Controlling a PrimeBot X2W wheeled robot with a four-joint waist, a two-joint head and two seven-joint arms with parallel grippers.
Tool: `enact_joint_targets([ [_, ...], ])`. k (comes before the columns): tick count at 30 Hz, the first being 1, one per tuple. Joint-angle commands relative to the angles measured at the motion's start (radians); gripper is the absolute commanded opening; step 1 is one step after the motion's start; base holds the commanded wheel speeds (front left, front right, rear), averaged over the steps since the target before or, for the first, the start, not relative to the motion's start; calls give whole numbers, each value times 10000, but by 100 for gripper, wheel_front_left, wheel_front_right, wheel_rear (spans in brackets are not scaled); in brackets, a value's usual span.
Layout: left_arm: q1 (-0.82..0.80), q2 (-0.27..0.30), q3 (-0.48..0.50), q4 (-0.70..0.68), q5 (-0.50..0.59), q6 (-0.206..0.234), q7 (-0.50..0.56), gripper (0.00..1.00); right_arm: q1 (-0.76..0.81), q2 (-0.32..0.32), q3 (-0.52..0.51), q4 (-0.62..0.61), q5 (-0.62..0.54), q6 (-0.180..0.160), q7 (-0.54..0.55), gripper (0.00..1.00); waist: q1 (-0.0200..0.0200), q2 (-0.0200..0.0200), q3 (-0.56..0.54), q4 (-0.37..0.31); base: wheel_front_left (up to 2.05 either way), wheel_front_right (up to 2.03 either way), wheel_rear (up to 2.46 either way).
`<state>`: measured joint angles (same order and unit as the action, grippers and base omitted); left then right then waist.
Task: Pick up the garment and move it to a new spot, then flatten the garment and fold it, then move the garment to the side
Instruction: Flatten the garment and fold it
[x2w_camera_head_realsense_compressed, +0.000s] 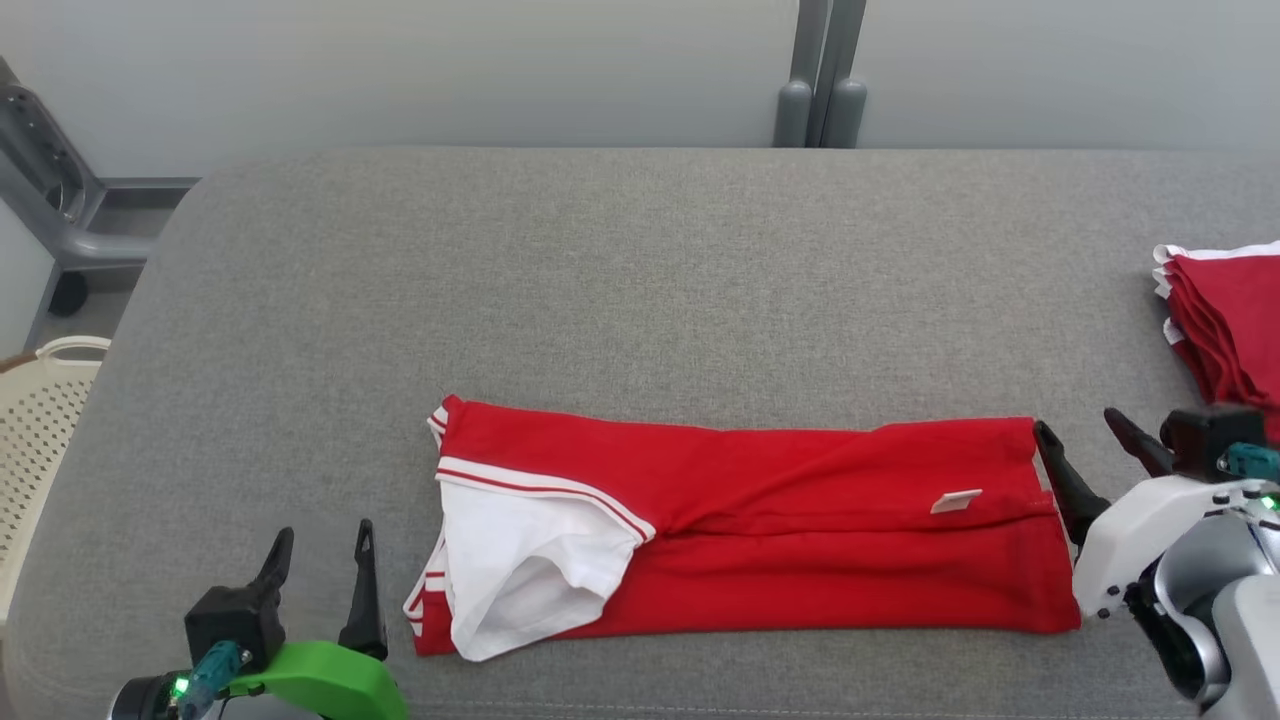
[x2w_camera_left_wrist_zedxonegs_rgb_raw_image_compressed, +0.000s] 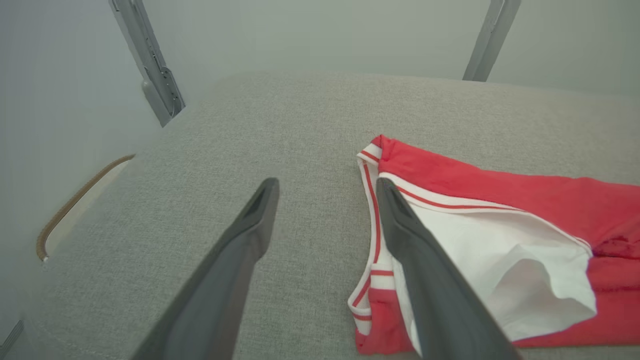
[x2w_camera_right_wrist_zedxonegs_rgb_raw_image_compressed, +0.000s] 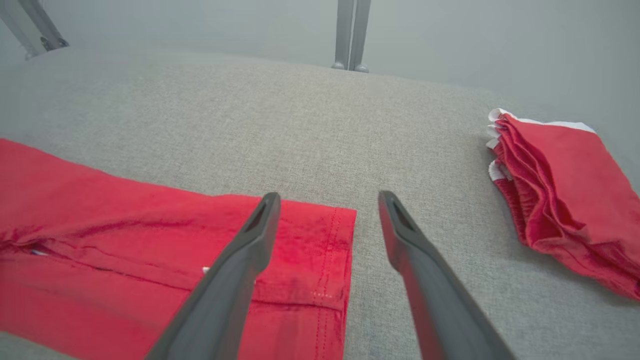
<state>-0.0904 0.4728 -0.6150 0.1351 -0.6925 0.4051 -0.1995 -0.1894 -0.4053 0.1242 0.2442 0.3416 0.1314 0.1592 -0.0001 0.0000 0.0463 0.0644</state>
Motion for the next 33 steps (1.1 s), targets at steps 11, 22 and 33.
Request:
enact_joint_targets([
  [11,300,-391,1352,-476,-167,-742,-662,100,1367,3166,-2411,-578,-316,-13,-1796,100,1,0,-935,210,0,0,0],
  [22,793,-1013,2833,330,718,-1834,-654,100,1872,3543,-1736,-191,238,-11,-3102,100,1,0,-1196,77,0,0,0],
  [33,557,-1006,2247,1663,857,-2453,-504,100,1874,3534,-978,654,-360,-13,-3213,100,1,0,-1153,-92,0,0,0],
])
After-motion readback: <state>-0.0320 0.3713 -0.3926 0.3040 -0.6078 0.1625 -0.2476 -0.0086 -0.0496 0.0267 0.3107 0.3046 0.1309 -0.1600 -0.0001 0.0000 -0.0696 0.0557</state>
